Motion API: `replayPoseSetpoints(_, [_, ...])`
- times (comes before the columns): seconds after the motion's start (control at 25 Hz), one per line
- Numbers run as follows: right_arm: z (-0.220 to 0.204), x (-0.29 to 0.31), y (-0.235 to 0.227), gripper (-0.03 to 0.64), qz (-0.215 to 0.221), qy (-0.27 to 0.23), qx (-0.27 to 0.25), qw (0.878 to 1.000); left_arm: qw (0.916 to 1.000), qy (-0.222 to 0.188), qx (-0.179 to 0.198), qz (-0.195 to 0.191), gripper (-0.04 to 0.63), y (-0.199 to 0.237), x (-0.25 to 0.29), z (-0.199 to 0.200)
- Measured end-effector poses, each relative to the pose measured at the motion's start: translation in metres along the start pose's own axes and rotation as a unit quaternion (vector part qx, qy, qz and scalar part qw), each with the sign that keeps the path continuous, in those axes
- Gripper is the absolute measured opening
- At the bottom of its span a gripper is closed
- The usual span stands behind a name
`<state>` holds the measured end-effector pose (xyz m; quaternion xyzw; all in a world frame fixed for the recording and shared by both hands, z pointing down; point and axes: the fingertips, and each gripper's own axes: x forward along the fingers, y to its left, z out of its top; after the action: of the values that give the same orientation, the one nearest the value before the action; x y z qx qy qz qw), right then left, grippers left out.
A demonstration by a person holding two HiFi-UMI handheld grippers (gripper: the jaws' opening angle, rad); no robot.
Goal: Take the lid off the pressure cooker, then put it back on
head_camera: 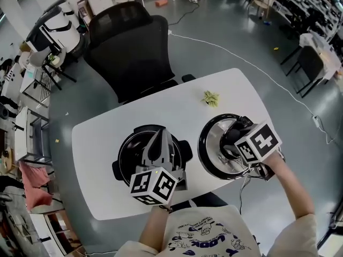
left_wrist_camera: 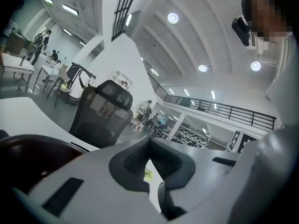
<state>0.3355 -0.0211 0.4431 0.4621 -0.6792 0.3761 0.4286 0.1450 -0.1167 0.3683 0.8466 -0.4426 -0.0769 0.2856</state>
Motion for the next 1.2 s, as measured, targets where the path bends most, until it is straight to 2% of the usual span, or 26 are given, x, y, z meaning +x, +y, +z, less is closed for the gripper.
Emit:
replayPoseSetpoints(0.48, [-0.022,0.057,-0.031,0.295,0.008,0.023,0.038,0.999,0.9986,0.03,0.042,0.007,0.014,-0.004,0.028,-0.019])
replayPoseSetpoints(0.92, [-0.035,0.126,-0.043,0.295,0.013,0.04,0.045,0.998,0.9962,0.042,0.074,0.021,0.014,0.008,0.042,-0.029])
replayPoseSetpoints(1.2, [-0.037,0.154,-0.045,0.295,0.001,0.046,0.041,0.998,0.9955,0.049,0.076,0.025,0.014,0.017,0.046,-0.032])
